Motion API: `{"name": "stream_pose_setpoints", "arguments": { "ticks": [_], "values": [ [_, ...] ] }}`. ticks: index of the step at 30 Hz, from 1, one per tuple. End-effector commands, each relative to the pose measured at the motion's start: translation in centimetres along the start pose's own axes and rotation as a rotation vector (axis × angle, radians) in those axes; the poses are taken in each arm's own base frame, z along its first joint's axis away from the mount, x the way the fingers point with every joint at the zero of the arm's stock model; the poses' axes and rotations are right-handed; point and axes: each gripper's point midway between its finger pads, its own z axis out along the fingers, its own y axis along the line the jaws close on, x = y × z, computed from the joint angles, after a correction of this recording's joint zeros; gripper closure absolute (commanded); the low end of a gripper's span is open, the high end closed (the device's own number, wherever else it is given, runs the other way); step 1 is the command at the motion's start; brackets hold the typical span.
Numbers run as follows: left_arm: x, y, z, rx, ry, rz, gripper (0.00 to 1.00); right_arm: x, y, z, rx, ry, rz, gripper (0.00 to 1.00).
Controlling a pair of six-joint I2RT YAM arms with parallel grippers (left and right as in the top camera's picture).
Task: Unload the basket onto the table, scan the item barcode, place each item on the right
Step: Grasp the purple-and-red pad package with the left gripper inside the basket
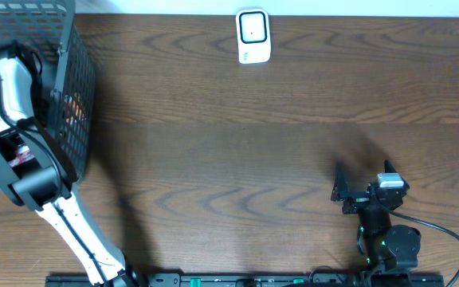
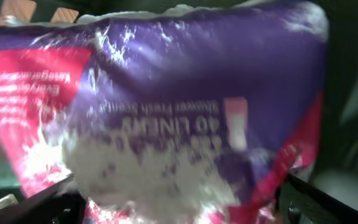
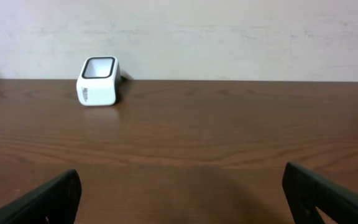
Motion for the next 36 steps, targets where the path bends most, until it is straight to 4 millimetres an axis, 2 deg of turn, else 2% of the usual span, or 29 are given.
{"name": "stream_pose_setpoints", "arguments": {
  "ticks": [1,6,8,10,12,13,16,19,20,23,27,31,33,34,36],
  "values": [
    [0.8,0.2,2.0,-0.026,0.033,0.055,0.05,0.1,-0.1,0.0,0.005,0.000,0.014,0.01],
    [1.7,-0.4,3.7,-0.031,0.043,0.065,0.09,0.1,-0.1,0.0,0.005,0.000,0.014,0.01],
    [2.1,-0.5,4.2,-0.035,0.052,0.070,0.22,0.1,-0.1,0.0,0.005,0.000,0.014,0.01],
    [2.1,-0.4,4.2,-0.036,0.054,0.071,0.47,0.1,-0.1,0.0,0.005,0.000,0.014,0.01],
    [2.3,-0.4,4.2,-0.039,0.060,0.075,0.81,0.1,-0.1,0.0,0.005,0.000,0.014,0.01],
    [2.3,-0.3,4.2,-0.040,0.063,0.076,0.92,0.1,-0.1,0.0,0.005,0.000,0.014,0.01],
    [2.3,-0.1,3.7,-0.041,0.065,0.077,0.93,0.1,-0.1,0.0,0.005,0.000,0.014,0.01],
    [1.6,0.2,1.8,-0.014,0.042,0.064,0.93,0.1,-0.1,0.0,0.005,0.000,0.014,0.01],
    [1.3,0.1,0.9,0.011,0.029,0.053,0.93,0.1,-0.1,0.0,0.005,0.000,0.014,0.01],
    [0.0,-0.6,-3.6,0.176,-0.044,0.000,0.93,0.1,-0.1,0.0,0.005,0.000,0.014,0.01],
    [-1.5,-0.9,-10.4,0.401,-0.181,-0.060,0.94,0.1,-0.1,0.0,0.005,0.000,0.014,0.01],
    [-2.6,0.9,-17.6,0.570,-0.362,-0.122,0.93,0.1,-0.1,0.0,0.005,0.000,0.014,0.01],
    [-2.7,2.3,-20.7,0.611,-0.451,-0.147,0.93,0.1,-0.1,0.0,0.005,0.000,0.014,0.01],
    [-2.7,3.5,-22.8,0.639,-0.513,-0.166,0.93,0.1,-0.1,0.0,0.005,0.000,0.014,0.01],
    [-2.4,4.7,-25.0,0.667,-0.575,-0.183,0.92,0.1,-0.1,0.0,0.005,0.000,0.014,0.01]
  ]
}}
